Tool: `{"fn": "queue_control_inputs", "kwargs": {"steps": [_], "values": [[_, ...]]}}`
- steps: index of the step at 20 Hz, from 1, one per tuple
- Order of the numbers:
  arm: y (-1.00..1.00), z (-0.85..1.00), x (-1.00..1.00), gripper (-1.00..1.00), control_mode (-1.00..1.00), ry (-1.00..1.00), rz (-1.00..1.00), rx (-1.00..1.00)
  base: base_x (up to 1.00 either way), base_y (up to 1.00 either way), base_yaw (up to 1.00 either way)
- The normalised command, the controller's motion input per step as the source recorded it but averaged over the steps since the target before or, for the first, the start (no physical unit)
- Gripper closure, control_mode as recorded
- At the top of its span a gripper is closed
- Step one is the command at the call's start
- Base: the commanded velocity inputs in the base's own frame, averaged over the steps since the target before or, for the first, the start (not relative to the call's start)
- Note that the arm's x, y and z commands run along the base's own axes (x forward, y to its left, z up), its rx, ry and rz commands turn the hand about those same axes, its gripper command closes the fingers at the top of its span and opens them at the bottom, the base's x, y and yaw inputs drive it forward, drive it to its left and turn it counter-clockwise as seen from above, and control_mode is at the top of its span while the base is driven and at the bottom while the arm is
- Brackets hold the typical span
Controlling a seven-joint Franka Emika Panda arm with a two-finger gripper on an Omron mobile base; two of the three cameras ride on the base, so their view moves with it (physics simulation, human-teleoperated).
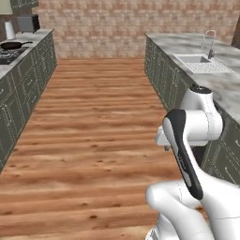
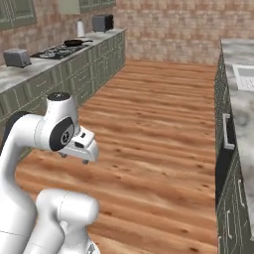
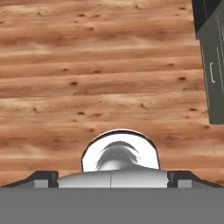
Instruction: Take the chicken drumsticks from the pan and place one on each plate on the dining counter.
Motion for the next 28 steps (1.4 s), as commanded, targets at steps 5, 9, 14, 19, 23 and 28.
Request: {"fn": "queue_control_inputs", "kwargs": {"steps": [5,9,14,19,23,28], "values": [[0.00,0.00,0.00,-1.00,1.00,0.00,0.00,0.00,1.00,0.52,0.03],[0.00,0.00,0.00,-1.00,1.00,0.00,0.00,0.00,1.00,0.30,0.11],[0.00,0.00,0.00,-1.00,1.00,0.00,0.00,0.00,1.00,0.05,0.16],[0.00,0.00,0.00,-1.00,1.00,0.00,0.00,0.00,1.00,0.00,0.23],[0.00,0.00,0.00,-1.00,1.00,0.00,0.00,0.00,1.00,0.00,0.31],[0.00,0.00,0.00,-1.00,1.00,0.00,0.00,0.00,1.00,0.00,0.39]]}}
